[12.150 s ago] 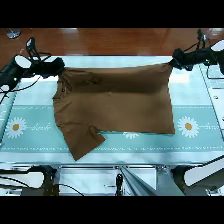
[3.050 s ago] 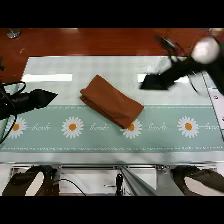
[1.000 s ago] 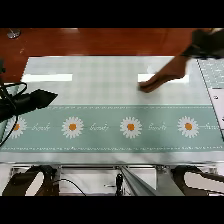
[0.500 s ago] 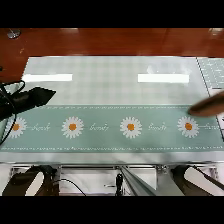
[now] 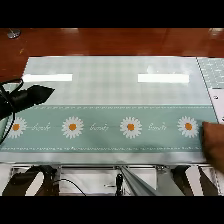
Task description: Fold the shirts.
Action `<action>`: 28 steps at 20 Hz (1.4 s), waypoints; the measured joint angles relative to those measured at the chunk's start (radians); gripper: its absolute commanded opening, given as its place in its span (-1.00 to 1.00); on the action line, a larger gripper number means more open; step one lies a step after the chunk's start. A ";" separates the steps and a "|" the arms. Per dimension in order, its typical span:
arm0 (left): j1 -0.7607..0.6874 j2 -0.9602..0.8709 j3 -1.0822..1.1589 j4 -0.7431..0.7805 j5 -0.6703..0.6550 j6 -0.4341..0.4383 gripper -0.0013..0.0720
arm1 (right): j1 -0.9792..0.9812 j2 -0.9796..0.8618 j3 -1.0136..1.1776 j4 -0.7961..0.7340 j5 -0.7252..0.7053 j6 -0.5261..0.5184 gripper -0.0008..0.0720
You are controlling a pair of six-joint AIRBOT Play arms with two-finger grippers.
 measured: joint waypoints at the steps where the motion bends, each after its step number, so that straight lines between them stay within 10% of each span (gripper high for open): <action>1: 0.000 -0.001 0.000 0.000 0.003 0.000 -0.89 | -0.009 0.013 -0.019 -0.017 -0.021 0.006 0.72; 2: 0.000 -0.004 0.001 -0.001 0.012 0.000 -0.89 | -0.014 0.021 -0.026 -0.024 -0.045 0.010 0.65; 4: 0.000 -0.028 0.026 -0.005 0.035 0.000 -0.89 | -0.024 0.020 -0.011 -0.001 -0.123 0.011 -0.65; 5: 0.001 -0.051 0.050 -0.007 0.037 0.000 -0.89 | -0.026 0.009 0.013 0.047 -0.172 -0.011 -0.89; 12: -0.139 -0.395 0.502 -0.105 -0.039 0.073 -0.90 | 0.308 -0.176 0.189 0.628 -0.509 -0.216 -0.89; 19: -0.386 -0.563 0.542 0.396 -0.142 -0.168 -0.89 | 1.023 -0.366 -0.016 0.313 -0.671 -0.153 -0.89; 28: -0.387 -0.584 0.452 0.612 -0.147 -0.299 -0.89 | 1.184 -0.531 -0.108 0.239 -0.777 -0.049 -0.89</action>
